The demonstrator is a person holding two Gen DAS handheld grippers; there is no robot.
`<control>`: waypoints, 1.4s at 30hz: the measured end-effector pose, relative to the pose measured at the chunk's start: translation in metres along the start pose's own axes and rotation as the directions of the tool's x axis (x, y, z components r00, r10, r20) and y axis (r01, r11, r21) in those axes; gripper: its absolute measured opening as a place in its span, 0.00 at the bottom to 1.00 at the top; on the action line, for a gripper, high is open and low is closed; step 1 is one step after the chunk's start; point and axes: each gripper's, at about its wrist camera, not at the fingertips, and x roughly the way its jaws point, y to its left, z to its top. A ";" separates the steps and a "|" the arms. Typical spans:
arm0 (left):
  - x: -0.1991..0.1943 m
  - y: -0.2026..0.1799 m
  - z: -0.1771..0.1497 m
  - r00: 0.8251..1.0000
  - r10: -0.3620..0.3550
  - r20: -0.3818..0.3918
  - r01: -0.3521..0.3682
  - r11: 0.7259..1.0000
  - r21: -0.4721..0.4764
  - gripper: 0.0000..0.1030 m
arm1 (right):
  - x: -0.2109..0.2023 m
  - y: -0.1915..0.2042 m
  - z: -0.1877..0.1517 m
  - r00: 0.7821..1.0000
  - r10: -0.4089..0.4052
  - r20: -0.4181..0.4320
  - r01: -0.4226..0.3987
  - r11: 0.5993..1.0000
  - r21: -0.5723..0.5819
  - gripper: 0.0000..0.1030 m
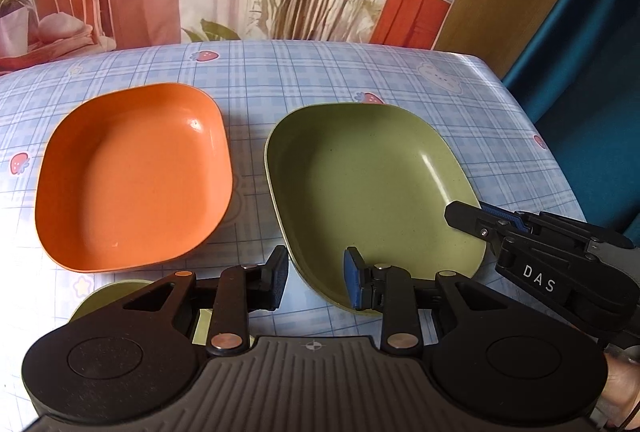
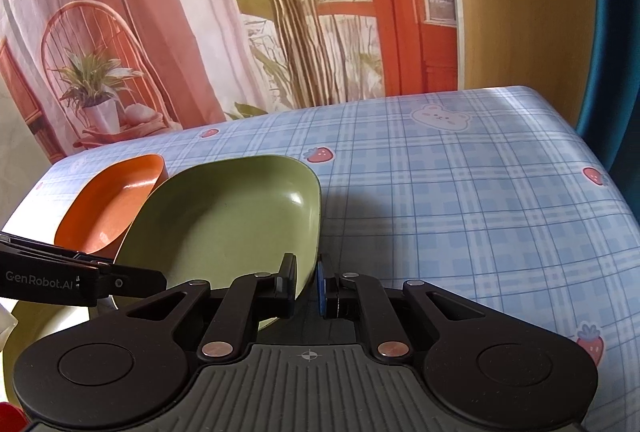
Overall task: Organize plates and bowls
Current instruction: 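Grasp the rim of the green plate with the left tool, then lift the green plate with the left tool and lower it onto the orange plate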
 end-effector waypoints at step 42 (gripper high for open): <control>-0.087 0.088 0.007 0.981 0.053 0.186 -0.037 0.995 -0.088 0.31 | -0.004 0.113 0.043 0.994 0.105 0.015 -0.101 0.980 -0.174 0.12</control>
